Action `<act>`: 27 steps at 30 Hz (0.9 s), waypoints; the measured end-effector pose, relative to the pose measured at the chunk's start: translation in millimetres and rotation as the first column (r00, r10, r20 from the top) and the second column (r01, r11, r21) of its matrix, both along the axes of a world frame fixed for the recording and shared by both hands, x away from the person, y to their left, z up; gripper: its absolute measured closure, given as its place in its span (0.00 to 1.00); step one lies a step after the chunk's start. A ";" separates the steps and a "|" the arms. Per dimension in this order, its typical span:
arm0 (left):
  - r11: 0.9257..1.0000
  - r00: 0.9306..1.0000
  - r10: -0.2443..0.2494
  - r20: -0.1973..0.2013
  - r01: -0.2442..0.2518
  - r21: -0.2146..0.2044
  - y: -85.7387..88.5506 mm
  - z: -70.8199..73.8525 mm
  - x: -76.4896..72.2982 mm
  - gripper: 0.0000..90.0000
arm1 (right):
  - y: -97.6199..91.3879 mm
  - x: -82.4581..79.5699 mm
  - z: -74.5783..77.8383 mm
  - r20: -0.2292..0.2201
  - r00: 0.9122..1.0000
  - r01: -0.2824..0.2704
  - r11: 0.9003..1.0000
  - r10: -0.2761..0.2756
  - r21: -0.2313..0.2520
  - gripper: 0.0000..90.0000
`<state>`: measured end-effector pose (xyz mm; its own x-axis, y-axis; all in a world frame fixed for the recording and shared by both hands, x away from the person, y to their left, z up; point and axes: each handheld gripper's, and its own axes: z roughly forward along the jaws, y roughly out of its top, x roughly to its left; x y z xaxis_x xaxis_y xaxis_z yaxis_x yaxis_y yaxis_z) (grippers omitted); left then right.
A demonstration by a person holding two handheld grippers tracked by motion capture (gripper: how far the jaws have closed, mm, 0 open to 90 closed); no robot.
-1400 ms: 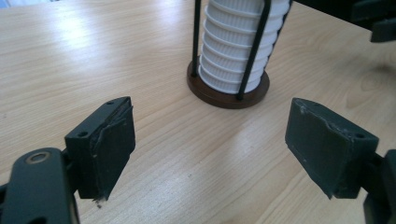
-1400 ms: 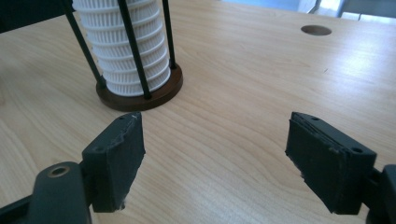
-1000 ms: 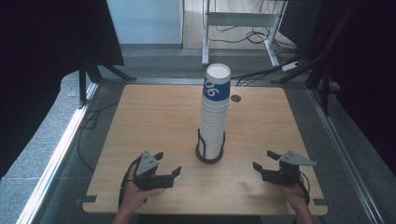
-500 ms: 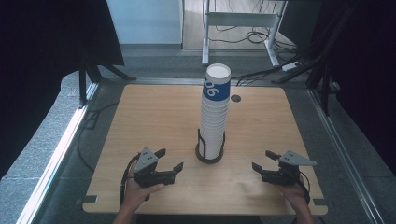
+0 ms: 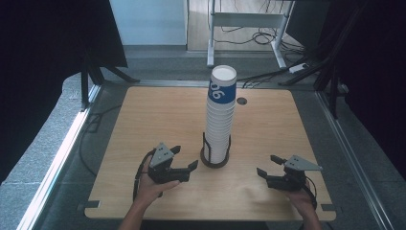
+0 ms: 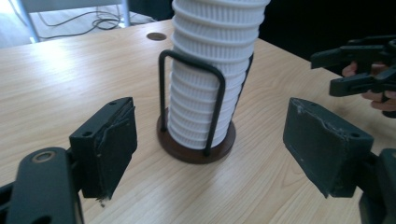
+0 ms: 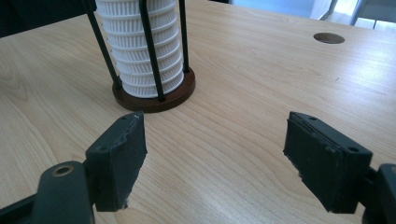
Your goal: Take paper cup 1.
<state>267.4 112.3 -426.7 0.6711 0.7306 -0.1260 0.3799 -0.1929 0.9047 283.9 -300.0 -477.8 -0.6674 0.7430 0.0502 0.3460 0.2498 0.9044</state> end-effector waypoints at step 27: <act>0.998 0.998 -0.055 0.001 0.055 0.017 -29.8 18.8 29.7 0.16 | 8.4 2.7 -0.1 0.002 0.999 -0.032 0.999 0.032 -0.030 0.23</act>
